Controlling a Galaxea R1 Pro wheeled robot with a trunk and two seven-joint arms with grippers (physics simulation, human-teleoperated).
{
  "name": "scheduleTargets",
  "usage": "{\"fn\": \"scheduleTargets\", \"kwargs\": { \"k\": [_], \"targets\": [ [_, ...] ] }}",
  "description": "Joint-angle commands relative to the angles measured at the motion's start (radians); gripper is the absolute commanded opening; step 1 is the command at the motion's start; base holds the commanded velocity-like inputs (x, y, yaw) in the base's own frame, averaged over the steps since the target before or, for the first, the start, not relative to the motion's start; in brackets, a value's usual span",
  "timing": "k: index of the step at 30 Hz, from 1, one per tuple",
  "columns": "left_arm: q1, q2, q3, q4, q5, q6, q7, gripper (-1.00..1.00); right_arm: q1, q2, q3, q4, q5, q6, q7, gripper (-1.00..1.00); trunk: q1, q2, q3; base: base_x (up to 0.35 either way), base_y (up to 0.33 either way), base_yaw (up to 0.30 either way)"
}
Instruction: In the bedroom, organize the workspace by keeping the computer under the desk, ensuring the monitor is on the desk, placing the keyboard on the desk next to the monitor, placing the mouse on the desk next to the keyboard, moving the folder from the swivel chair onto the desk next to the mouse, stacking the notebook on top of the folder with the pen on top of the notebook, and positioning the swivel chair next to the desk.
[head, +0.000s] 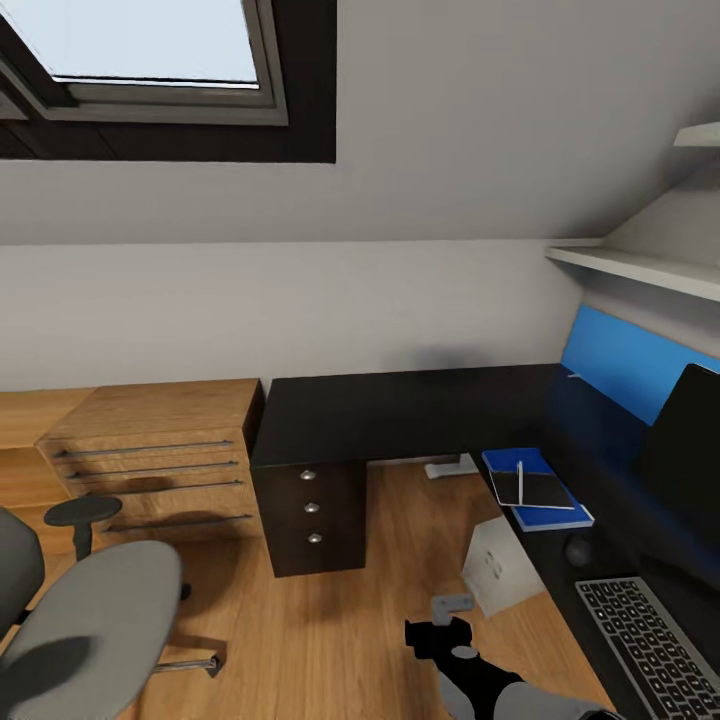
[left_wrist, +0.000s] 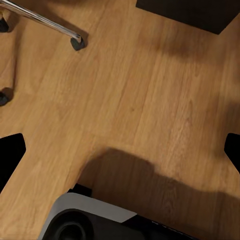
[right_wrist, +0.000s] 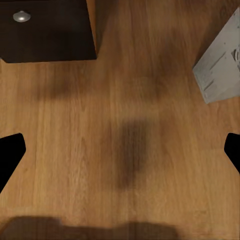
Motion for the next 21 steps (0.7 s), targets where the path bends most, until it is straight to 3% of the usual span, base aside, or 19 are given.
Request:
{"fn": "scheduleTargets", "kwargs": {
  "k": [1, 3, 6, 17, 21],
  "targets": [
    [0.000, 0.003, 0.002, 0.000, 0.009, 0.015, -0.005, 1.00, 0.070, -0.018, 0.008, 0.004, 0.022, -0.049, 0.003, 1.00, -0.003, 0.005, 0.002, -0.008, 0.000, 0.000],
    [0.000, 0.005, 0.002, 0.002, 0.010, 0.036, -0.005, 1.00, 0.105, -0.033, 0.007, 0.005, 0.030, -0.077, 0.004, 1.00, -0.011, 0.019, 0.008, -0.006, 0.000, 0.000],
    [0.000, 0.008, 0.001, 0.003, 0.010, 0.130, -0.007, 1.00, 0.204, -0.067, 0.006, 0.028, 0.042, -0.202, 0.005, 1.00, -0.023, 0.040, 0.017, -0.002, 0.000, 0.002],
    [0.000, 0.009, 0.001, 0.003, 0.011, 0.169, -0.008, 1.00, 0.268, -0.104, 0.005, 0.041, 0.042, -0.271, 0.006, 1.00, -0.065, 0.117, 0.060, 0.000, 0.000, 0.060],
    [0.000, 0.009, 0.001, 0.001, 0.011, 0.172, -0.008, 1.00, 0.273, -0.108, 0.006, 0.041, 0.041, -0.278, 0.006, 1.00, -0.065, 0.118, 0.066, 0.000, 0.000, 0.072]
  ]
}}
